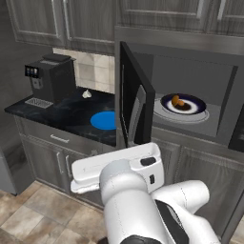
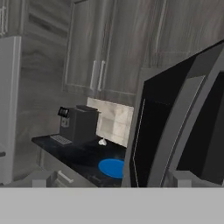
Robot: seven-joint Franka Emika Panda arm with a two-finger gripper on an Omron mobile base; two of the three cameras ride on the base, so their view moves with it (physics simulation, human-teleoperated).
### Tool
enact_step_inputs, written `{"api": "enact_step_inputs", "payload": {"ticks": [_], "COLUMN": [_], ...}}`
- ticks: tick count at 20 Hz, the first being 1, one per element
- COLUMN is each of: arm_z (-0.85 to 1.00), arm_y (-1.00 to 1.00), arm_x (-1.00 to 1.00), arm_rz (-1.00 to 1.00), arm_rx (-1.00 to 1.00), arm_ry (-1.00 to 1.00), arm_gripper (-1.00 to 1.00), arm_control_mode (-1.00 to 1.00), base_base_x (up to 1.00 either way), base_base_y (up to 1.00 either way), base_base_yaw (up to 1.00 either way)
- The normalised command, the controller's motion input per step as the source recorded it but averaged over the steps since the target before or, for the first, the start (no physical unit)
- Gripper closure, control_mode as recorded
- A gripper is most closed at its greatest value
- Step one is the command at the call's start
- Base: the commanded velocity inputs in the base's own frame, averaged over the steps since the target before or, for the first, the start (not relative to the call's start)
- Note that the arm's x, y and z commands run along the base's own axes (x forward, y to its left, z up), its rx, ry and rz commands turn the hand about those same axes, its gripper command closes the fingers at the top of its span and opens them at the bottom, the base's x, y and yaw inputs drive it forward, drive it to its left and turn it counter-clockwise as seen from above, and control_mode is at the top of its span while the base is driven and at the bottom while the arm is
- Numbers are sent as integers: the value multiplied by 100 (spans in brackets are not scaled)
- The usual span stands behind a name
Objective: Pick the mushroom from the counter and place it in the microwave. Then turn on the microwave.
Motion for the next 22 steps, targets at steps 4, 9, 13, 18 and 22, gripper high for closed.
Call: {"api": "enact_step_inputs", "payload": {"ticks": [4, 9, 13, 18, 22], "arm_z": [-12, -7, -4, -6, -10], "arm_y": [-1, -7, -10, -6, 0], "arm_x": [14, 16, 16, 8, 1], "arm_rz": [0, 0, 0, 0, 0], "arm_rx": [0, 0, 0, 0, 0], "arm_ry": [-2, -2, -2, -2, -2], "arm_gripper": [-100, -100, -100, -100, -100], "arm_control_mode": [-100, -100, -100, -100, -100], "base_base_x": [0, 0, 0, 0, 0], "base_base_y": [0, 0, 0, 0, 0], "base_base_yaw": [0, 0, 0, 0, 0]}}
